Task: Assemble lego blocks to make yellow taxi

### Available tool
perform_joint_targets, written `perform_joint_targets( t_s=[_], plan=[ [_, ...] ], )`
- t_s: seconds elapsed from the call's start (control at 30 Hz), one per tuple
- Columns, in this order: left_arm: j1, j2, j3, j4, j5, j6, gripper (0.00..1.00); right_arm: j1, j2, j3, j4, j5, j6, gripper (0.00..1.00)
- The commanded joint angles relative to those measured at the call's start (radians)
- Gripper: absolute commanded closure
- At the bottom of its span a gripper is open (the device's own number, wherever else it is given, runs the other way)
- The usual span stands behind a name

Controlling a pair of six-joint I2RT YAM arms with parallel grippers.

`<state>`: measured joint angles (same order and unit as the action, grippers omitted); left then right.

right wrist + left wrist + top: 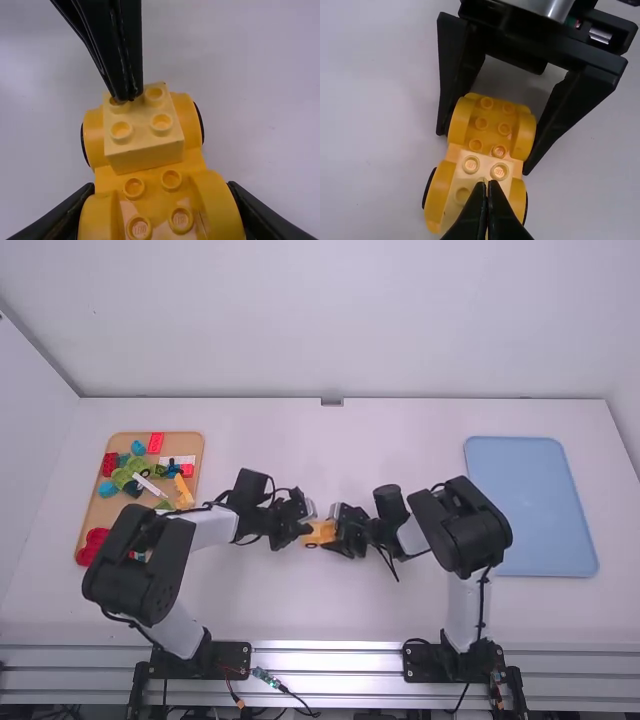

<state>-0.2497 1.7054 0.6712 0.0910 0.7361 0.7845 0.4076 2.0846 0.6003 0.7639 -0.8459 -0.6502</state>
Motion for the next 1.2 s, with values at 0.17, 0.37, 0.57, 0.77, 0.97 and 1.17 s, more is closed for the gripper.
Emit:
perform_joint_targets(
  t_s=[0.17, 0.37, 0.57, 0.77, 0.97, 1.17],
  plan=[
    [0.014, -0.106, 0.018, -0.013, -0.086, -0.010, 0.98, -0.002, 0.024, -0.030, -0.035, 0.036, 0.017, 0.37],
    [0.014, -0.236, 0.028, -0.038, -0.074, -0.011, 0.98, -0.002, 0.024, -0.030, -0.035, 0.036, 0.017, 0.36],
    [0.033, -0.261, 0.026, -0.011, -0.160, -0.103, 0.93, -0.010, 0.024, -0.030, -0.034, 0.036, 0.018, 0.34],
    [0.075, -0.261, 0.027, 0.036, -0.188, -0.200, 0.45, -0.010, 0.024, -0.030, -0.034, 0.040, 0.017, 0.27],
    [0.108, -0.261, 0.027, 0.048, -0.187, -0.243, 0.01, -0.010, 0.024, -0.030, -0.035, 0.040, 0.017, 0.13],
    [0.138, -0.261, 0.027, 0.048, -0.188, -0.283, 0.01, -0.011, 0.016, -0.031, -0.051, 0.045, 0.027, 0.01]
  ],
)
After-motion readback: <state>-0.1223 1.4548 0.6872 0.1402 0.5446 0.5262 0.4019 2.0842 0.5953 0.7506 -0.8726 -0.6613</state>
